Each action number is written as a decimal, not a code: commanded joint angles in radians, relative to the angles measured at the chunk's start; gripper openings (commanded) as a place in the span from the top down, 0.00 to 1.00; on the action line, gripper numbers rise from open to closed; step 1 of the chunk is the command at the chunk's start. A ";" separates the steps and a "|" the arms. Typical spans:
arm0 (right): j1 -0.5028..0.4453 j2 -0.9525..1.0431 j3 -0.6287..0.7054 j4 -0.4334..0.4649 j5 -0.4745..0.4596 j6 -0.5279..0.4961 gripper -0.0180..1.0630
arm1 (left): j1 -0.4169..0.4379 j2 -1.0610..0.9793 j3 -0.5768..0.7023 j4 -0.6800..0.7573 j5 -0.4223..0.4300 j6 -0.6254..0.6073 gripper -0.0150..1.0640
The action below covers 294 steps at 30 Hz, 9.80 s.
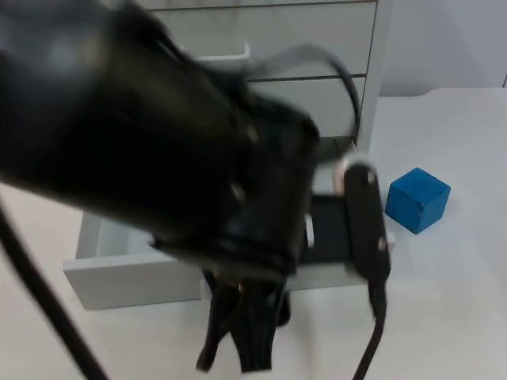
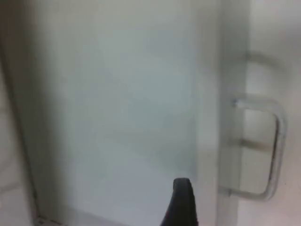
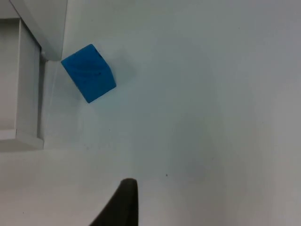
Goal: Open the drawer with the left hand, place the block into the drawer with the right hand, then close the drawer with the left hand.
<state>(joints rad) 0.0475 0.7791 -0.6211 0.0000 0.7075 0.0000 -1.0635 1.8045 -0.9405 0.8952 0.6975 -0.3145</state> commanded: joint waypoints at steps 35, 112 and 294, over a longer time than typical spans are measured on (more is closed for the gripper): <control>-0.007 -0.003 0.002 0.006 0.003 -0.007 0.01 | 0.911 -0.645 0.066 -0.937 -0.026 0.366 0.38; 0.087 0.628 -0.379 0.148 0.128 -0.267 0.10 | 1.019 -0.996 0.202 -0.931 0.090 0.363 0.01; 0.181 0.674 -0.376 -0.142 0.007 0.194 0.22 | 1.019 -0.996 0.202 -0.956 0.086 0.365 0.01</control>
<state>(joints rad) 0.2931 1.4777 -1.0029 -0.1664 0.6922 0.2476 -0.0473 0.8151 -0.7444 -0.0546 0.7872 0.0512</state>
